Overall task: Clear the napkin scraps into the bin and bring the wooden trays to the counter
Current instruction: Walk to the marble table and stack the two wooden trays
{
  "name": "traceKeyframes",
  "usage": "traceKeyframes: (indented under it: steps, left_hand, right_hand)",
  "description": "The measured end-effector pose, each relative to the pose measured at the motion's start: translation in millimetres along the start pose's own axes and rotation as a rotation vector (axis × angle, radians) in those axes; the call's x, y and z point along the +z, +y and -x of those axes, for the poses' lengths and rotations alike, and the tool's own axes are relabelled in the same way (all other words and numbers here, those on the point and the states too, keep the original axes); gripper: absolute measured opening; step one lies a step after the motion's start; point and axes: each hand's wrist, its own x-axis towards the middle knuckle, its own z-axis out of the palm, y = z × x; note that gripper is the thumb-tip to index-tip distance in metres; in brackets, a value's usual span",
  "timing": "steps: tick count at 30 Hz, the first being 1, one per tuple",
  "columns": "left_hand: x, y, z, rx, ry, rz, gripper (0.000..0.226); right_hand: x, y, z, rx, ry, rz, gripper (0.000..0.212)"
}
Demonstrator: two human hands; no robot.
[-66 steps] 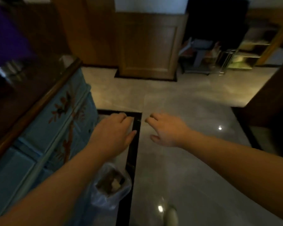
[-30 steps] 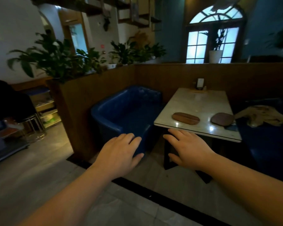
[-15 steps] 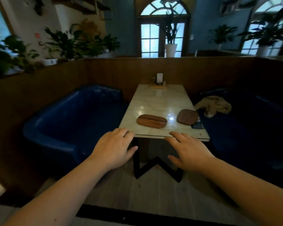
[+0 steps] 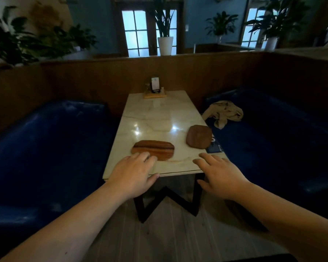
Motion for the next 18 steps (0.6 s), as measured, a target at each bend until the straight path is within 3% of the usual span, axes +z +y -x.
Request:
traceKeyframes:
  steps: [10,18]
  left_hand:
    - [85,-36,-169,-0.001,-0.066,-0.012,0.051]
    - [158,-30,-257,-0.051,-0.118,0.099,0.051]
  right_hand:
    - [78,134,-120,0.083,-0.070,-0.084,0.063]
    - [116,222,-180,0.094,-0.143,-0.105,0.045]
